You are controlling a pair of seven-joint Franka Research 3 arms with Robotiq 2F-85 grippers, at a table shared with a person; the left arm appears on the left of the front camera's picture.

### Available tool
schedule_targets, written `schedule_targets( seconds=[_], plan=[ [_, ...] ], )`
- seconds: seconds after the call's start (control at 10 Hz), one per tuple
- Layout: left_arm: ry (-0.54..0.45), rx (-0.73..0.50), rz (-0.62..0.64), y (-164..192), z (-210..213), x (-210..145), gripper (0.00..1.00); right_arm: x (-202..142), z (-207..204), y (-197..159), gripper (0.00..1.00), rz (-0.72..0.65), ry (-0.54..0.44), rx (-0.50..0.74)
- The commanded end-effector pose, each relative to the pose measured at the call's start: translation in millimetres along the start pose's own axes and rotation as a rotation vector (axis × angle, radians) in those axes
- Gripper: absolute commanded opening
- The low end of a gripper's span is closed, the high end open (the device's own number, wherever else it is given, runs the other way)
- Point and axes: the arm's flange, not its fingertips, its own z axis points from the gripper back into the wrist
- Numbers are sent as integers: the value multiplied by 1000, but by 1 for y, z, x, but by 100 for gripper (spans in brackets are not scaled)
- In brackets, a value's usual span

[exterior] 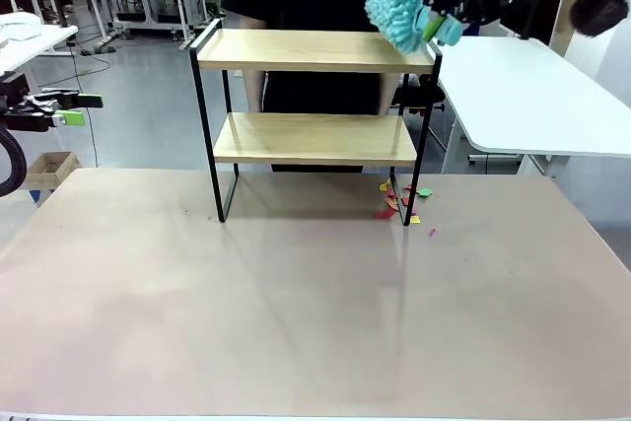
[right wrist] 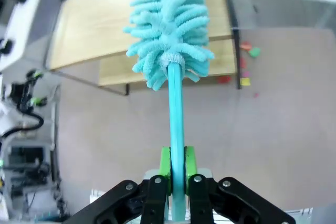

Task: Clean the shelf.
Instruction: Clean the specific section of the Shelf indicated by the human with the Duster.

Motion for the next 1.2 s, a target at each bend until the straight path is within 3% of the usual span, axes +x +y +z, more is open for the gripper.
schedule_targets(
  seconds=[0.0,0.3,0.4,0.8,1.0,1.1],
  plan=[
    [-3,2,-4,-3,0,3,100,-8,6,-24,13,178,97,232],
    [-3,2,-4,-3,0,3,100,-14,17,-34,13,423,235,436],
    [-3,2,-4,-3,0,3,100,-20,19,-37,13,505,265,428],
    [-3,2,-4,-3,0,3,100,-59,9,-77,13,806,455,216],
    [-3,2,-4,-3,0,3,100,-79,-6,-113,13,891,578,126],
    [-3,2,-4,-3,0,3,100,-85,-18,-132,13,880,607,138]
  ],
)
